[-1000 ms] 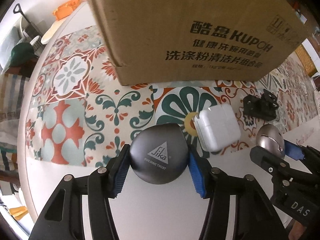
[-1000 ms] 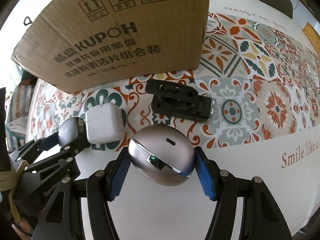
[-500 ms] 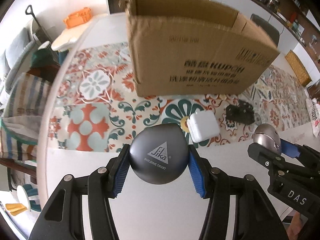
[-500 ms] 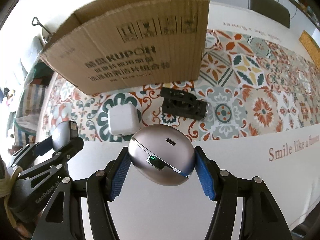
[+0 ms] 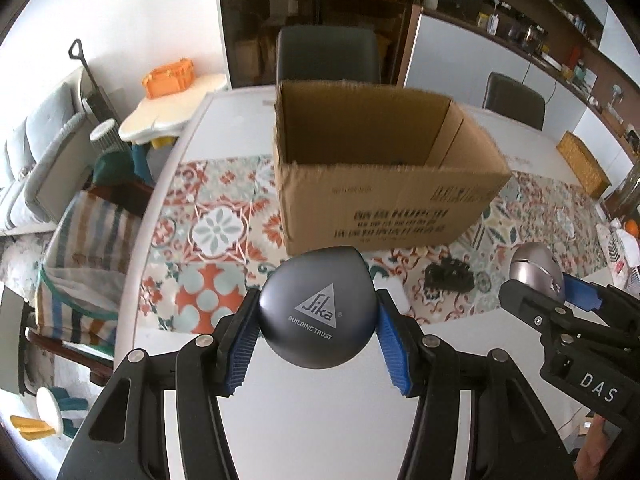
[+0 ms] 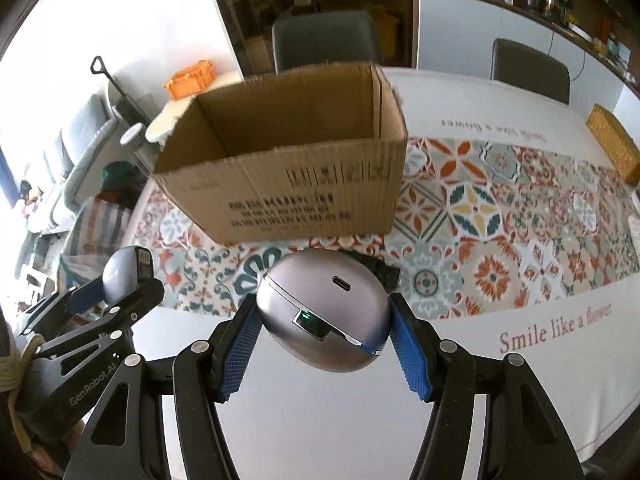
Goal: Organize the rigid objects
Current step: 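Carry the mouse and dark case over the box and open both tools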
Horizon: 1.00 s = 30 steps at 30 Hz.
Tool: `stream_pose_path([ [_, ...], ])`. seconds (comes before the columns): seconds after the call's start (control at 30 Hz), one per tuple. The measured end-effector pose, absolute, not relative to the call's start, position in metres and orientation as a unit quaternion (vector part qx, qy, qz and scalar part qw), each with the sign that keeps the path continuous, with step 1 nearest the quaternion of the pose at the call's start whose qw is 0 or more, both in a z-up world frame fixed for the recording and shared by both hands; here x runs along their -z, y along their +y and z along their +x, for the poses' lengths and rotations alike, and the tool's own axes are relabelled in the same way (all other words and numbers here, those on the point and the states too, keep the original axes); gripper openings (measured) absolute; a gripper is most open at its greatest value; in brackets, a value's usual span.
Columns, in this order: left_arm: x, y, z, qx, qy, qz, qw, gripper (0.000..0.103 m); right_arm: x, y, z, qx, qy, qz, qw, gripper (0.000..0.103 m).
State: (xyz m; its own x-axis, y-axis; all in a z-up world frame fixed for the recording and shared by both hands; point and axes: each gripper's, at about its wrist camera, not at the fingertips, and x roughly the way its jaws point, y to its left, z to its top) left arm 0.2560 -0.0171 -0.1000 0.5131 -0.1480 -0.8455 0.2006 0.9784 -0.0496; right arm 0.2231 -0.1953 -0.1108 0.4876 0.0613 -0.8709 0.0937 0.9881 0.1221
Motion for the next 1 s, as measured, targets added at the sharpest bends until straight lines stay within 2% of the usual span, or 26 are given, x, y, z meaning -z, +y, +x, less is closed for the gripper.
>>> stream_pose_path([
  [0.53, 0.039, -0.024, 0.273, 0.095, 0.418, 0.028, 0.903, 0.055, 0.046, -0.196, 0.244, -0.007, 0.437, 0.062, 0.897, 0.063],
  [1.0, 0.022, -0.031, 0.316, 0.103, 0.408, 0.031, 0.907, 0.055, 0.029, -0.202, 0.293, -0.012, 0.432, 0.047, 0.9, 0.063],
])
